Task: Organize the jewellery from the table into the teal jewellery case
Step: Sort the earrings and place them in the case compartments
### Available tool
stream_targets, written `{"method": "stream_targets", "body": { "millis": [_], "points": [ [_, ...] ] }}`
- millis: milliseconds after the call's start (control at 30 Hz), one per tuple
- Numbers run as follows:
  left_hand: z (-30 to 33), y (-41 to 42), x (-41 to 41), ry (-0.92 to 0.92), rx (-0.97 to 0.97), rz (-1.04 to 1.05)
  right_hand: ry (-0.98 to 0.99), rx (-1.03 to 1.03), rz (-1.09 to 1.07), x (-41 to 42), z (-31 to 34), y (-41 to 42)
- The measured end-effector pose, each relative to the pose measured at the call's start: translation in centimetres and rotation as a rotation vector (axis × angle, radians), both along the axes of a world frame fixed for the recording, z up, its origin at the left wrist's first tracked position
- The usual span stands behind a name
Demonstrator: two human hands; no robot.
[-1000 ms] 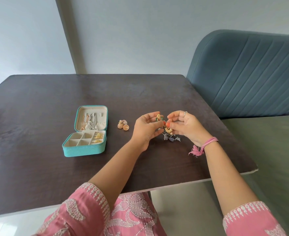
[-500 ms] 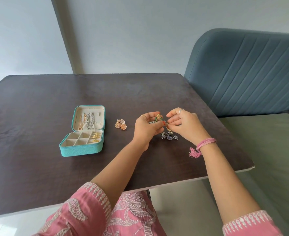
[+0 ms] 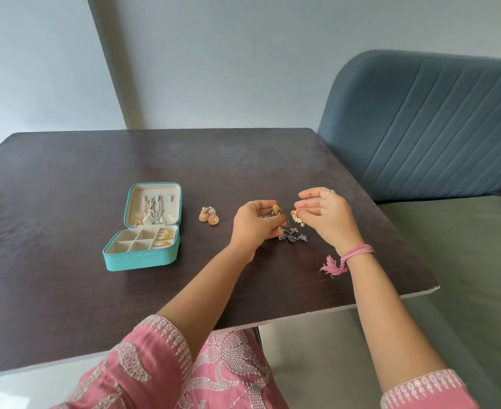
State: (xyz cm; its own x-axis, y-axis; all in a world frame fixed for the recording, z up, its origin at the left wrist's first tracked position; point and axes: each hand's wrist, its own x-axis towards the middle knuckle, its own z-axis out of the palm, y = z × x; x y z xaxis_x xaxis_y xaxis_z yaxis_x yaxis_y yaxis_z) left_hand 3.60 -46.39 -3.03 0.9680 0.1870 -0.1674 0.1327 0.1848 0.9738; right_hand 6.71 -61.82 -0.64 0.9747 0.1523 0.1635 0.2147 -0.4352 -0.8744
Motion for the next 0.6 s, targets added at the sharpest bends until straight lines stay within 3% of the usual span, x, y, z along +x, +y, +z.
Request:
{"method": "stream_targets", "body": {
  "millis": [267, 600],
  "points": [
    [0.4, 0.1, -0.3, -0.041, 0.046, -0.015, -0.03, 0.128, -0.046, -0.7, -0.1, 0.2],
    [2.4, -0.4, -0.8, -0.121, -0.319, 0.05, -0.393, 0.133, -0.036, -1.8, 0.2, 1.9]
  ]
}}
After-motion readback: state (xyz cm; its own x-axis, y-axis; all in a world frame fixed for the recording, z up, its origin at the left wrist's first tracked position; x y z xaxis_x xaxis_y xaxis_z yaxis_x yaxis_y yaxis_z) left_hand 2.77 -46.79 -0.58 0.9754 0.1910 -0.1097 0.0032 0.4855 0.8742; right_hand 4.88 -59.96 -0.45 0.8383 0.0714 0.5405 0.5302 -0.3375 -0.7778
